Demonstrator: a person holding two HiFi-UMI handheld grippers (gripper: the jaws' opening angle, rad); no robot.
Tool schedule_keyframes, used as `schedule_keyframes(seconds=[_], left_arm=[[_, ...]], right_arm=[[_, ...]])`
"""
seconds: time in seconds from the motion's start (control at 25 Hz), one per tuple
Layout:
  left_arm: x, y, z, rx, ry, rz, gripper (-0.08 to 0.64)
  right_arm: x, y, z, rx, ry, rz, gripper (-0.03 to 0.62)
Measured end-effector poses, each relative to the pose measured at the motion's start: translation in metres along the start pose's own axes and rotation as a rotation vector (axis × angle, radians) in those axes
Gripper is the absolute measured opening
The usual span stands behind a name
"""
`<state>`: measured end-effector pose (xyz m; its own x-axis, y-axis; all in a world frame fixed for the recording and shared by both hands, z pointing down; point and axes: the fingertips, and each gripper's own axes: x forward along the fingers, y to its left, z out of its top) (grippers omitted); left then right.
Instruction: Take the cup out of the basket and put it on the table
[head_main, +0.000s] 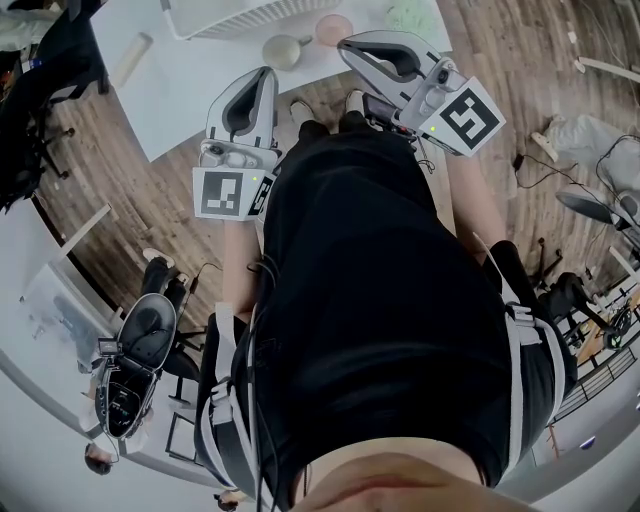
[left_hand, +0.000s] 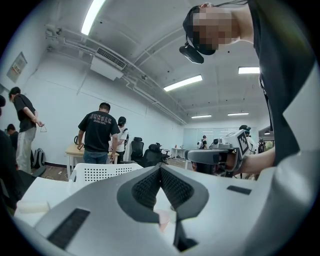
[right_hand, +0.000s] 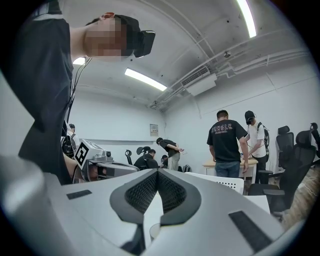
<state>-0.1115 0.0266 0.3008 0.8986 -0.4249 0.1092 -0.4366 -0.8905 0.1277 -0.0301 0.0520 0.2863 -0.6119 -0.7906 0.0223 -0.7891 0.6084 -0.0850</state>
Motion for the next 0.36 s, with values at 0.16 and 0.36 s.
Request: schedule_keyframes(seconds=[0.16, 0.36], left_arm=[[0.0011, -0.0036, -0.0021, 0.0, 0.006, -0.002, 0.02], [0.0055, -0.0076, -0.0064, 0.003, 0.017, -0.001, 0.02]], right_arm=[[-0.004, -0.0022, 0.0001, 0.002, -0.008, -0.004, 0.017], [-0.0084, -0.005, -0.005, -0.006, -0.003, 0.005, 0.017]])
